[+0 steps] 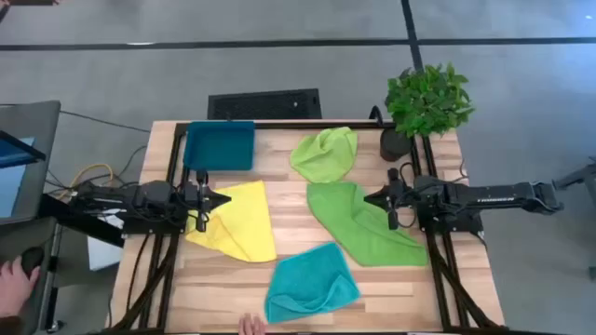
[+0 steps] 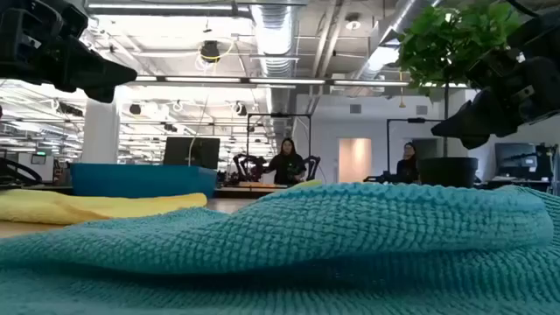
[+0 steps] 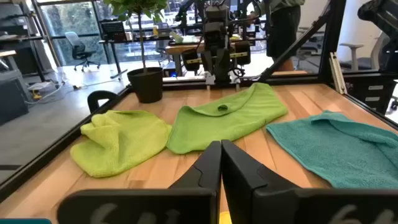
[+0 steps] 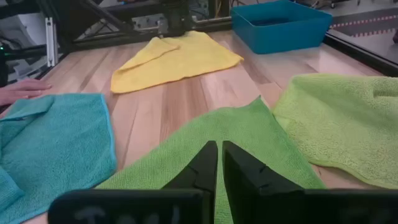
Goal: Fold microfiber towels
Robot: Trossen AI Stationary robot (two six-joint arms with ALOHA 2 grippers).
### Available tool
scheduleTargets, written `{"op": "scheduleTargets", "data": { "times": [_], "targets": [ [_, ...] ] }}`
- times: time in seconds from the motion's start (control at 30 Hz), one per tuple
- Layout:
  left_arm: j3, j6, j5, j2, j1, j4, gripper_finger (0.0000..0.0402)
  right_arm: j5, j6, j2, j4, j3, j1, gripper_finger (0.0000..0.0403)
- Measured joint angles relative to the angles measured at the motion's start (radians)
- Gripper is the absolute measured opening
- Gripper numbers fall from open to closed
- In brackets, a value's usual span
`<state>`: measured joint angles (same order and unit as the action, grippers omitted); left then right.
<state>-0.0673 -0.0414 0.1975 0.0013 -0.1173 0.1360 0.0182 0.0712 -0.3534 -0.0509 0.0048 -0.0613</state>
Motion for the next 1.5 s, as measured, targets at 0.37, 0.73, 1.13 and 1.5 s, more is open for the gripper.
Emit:
{"op": "scheduleTargets", "data": {
  "times": [0.37, 0.73, 1.13, 1.5],
  "targets": [
    [0.000, 0.000, 0.000, 0.000, 0.000, 0.000, 0.0000, 0.000, 0.000, 0.000, 0.000, 0.000, 0.000, 0.0049],
    [0.002, 0.054, 0.059, 0.002, 0.000, -0.017, 0.0000, 0.000, 0.000, 0.000, 0.000, 0.000, 0.000, 0.0049],
    [0.001, 0.044, 0.059, 0.003, 0.000, -0.014, 0.0000, 0.000, 0.000, 0.000, 0.000, 0.000, 0.000, 0.0049],
    [0.001, 0.044, 0.060, 0.003, 0.000, -0.014, 0.0000, 0.000, -0.122, 0.000, 0.009, 0.000, -0.004, 0.0049]
  ]
}}
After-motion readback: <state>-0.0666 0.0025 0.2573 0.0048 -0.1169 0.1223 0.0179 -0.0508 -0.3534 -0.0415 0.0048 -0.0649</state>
